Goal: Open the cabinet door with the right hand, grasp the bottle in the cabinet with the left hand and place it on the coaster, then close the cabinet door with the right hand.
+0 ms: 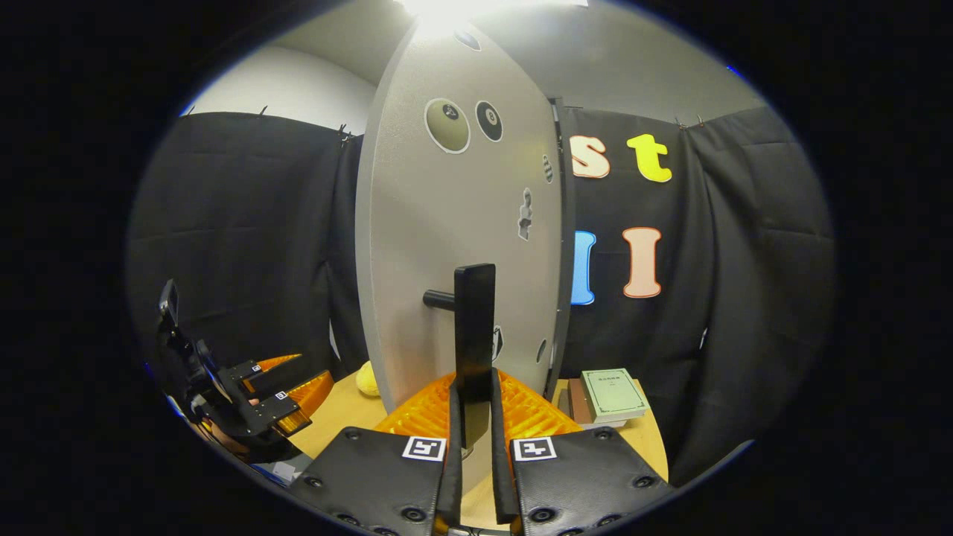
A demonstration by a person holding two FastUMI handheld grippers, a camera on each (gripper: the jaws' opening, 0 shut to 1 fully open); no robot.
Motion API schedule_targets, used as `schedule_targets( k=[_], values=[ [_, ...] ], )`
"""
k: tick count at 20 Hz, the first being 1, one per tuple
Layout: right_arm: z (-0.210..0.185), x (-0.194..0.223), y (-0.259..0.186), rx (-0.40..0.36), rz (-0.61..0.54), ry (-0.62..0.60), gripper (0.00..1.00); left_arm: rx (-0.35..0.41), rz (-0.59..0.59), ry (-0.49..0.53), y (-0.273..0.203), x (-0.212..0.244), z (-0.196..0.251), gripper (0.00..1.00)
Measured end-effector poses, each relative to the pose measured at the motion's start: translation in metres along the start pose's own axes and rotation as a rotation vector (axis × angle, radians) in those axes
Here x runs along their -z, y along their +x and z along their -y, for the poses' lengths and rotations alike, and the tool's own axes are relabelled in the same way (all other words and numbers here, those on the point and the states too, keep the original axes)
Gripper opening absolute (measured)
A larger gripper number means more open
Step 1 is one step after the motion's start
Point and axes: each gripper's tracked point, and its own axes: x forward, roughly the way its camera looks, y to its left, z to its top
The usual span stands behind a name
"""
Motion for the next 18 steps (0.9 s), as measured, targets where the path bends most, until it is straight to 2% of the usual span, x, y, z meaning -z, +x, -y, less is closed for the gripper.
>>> schedule_targets(
  k=[6, 7, 8, 9, 11, 12, 13, 16, 18],
  values=[
    [0.033, -0.001, 0.001, 0.055, 0.058, -0.003, 0.18, -0.008, 0.009, 0.022, -0.005, -0.01, 0.045, 0.66],
    [0.039, -0.001, -0.002, 0.072, 0.063, -0.002, 0.14, -0.012, 0.01, 0.026, -0.005, -0.012, 0.053, 0.66],
    [0.044, -0.002, -0.003, 0.074, 0.068, 0.005, 0.14, -0.017, 0.012, 0.028, -0.003, -0.014, 0.06, 0.67],
    [0.039, -0.002, -0.003, 0.044, 0.072, 0.028, 0.07, -0.022, 0.015, 0.029, -0.002, -0.017, 0.066, 0.67],
    [0.021, -0.001, -0.008, -0.07, 0.077, 0.081, 0.21, -0.029, 0.016, 0.022, -0.002, -0.02, 0.078, 0.67],
    [0.015, 0.001, -0.013, -0.112, 0.08, 0.091, 0.16, -0.031, 0.015, 0.015, 0.002, -0.022, 0.085, 0.67],
    [0.019, 0.0, -0.016, -0.125, 0.086, 0.087, 0.15, -0.035, 0.016, 0.011, 0.005, -0.026, 0.089, 0.67],
    [0.051, 0.001, -0.028, -0.037, 0.11, 0.033, 0.2, -0.039, 0.025, 0.009, 0.015, -0.039, 0.092, 0.66],
    [0.066, 0.007, -0.03, -0.004, 0.11, 0.05, 0.2, -0.033, 0.034, 0.006, 0.024, -0.05, 0.095, 0.66]
  ],
)
